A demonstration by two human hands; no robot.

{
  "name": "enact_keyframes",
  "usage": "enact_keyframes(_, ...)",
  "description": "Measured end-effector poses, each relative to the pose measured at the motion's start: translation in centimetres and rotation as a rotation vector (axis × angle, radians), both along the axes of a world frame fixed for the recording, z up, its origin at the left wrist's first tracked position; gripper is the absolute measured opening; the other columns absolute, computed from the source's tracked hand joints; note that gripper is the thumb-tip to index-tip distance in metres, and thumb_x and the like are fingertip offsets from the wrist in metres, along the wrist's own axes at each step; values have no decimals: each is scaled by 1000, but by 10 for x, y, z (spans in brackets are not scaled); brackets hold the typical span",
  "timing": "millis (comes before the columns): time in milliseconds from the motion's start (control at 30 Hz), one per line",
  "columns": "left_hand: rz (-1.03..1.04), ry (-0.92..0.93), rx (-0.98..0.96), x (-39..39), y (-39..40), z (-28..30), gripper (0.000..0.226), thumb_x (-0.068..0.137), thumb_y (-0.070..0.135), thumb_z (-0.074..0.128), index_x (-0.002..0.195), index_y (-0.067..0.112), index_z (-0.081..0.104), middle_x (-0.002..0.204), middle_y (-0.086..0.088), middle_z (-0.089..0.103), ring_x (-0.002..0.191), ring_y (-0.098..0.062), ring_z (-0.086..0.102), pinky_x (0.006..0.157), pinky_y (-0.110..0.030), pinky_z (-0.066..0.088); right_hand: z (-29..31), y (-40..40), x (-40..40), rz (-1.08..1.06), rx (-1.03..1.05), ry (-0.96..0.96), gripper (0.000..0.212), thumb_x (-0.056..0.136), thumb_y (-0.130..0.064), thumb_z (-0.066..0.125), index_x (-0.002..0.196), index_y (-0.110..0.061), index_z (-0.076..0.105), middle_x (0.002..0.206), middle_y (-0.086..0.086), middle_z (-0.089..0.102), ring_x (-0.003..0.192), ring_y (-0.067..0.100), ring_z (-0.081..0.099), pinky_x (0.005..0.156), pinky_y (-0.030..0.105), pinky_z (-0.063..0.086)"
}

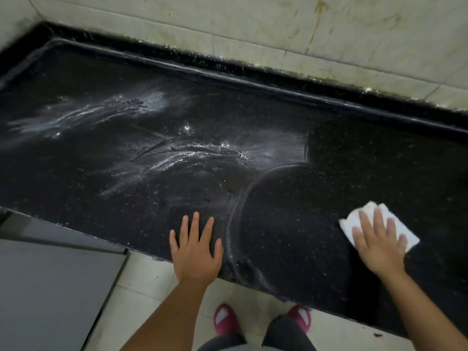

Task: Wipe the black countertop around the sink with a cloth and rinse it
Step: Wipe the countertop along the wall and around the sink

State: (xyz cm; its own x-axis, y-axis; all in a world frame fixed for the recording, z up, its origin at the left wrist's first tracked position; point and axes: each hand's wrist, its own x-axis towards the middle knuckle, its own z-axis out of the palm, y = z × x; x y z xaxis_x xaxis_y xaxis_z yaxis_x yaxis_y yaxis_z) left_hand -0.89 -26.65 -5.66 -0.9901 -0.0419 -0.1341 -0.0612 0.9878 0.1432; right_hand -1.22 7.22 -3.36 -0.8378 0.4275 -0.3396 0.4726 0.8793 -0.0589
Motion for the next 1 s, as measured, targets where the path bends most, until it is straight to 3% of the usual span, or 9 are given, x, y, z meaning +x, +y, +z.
enact_keyframes(133, -6, 36, -7, 0, 1, -4, 52, 80, 41, 34, 116, 17, 63, 124, -14, 59, 115, -36, 54, 98, -57, 30, -1, -44, -97, -24, -57, 29, 51, 99, -39, 20, 148, -29, 7, 156, 2, -12, 143, 28, -10, 114, 51, -3)
enact_keyframes(200, -8, 66, -2, 0, 0, -6, 52, 81, 41, 34, 117, 17, 62, 125, -14, 58, 116, -36, 53, 106, -48, 23, -8, -88, -121, 134, -59, 28, 51, 100, -40, 20, 148, -29, 6, 156, 2, -13, 142, 29, -11, 112, 52, -3)
enact_keyframes(300, -9, 64, -7, 0, -1, -6, 51, 81, 40, 34, 117, 16, 62, 124, -15, 59, 119, -35, 51, 100, -46, 15, -11, -162, -113, 433, -36, 35, 53, 97, -44, 16, 148, -29, 9, 157, 2, -7, 143, 32, -4, 112, 53, 2)
enact_keyframes(433, -2, 55, 29, 0, -1, -5, 51, 81, 34, 33, 117, 15, 62, 125, -16, 58, 122, -29, 36, 99, -47, 16, -24, -188, -32, 745, -37, 199, 49, 90, -44, 25, 134, -28, 41, 142, 5, 44, 129, 34, 42, 110, 50, 16)
enact_keyframes(567, 11, 9, 65, 1, 0, -1, 53, 80, 32, 31, 118, 14, 62, 127, -17, 56, 119, -38, 49, 105, -49, 20, -39, -143, 63, 869, 16, 200, 47, 98, -45, 7, 136, -34, 32, 156, -5, 11, 143, 23, 8, 110, 44, 5)
enact_keyframes(633, 15, -15, 82, 2, 1, 3, 53, 80, 33, 30, 119, 14, 61, 127, -17, 56, 119, -39, 49, 101, -56, 25, -36, -106, 93, 820, 31, 201, 46, 99, -45, 7, 137, -38, 31, 156, -9, -4, 144, 18, -5, 112, 41, 3)
enact_keyframes(733, -3, -62, 90, 2, 3, 8, 53, 79, 33, 31, 117, 13, 63, 126, -18, 57, 117, -40, 51, 95, -61, 27, -24, -41, 104, 610, 62, 166, 46, 99, -45, 6, 145, -41, 9, 156, -13, -7, 144, 12, -6, 113, 32, -1)
enact_keyframes(867, -13, -95, 68, 3, 2, 8, 53, 78, 32, 32, 114, 11, 64, 123, -19, 58, 115, -41, 53, 93, -63, 31, -4, 2, 66, 286, 77, 62, 53, 97, -48, 4, 143, -34, 27, 157, -4, 9, 139, 23, 12, 108, 48, 21)
enact_keyframes(1000, -42, -175, 60, -1, 1, 12, 51, 74, 30, 34, 105, 7, 68, 112, -23, 63, 105, -44, 59, 83, -65, 39, 8, -7, -22, -46, -22, 5, 50, 100, -40, 15, 148, -31, 3, 156, -3, -13, 143, 24, -12, 114, 47, -1)
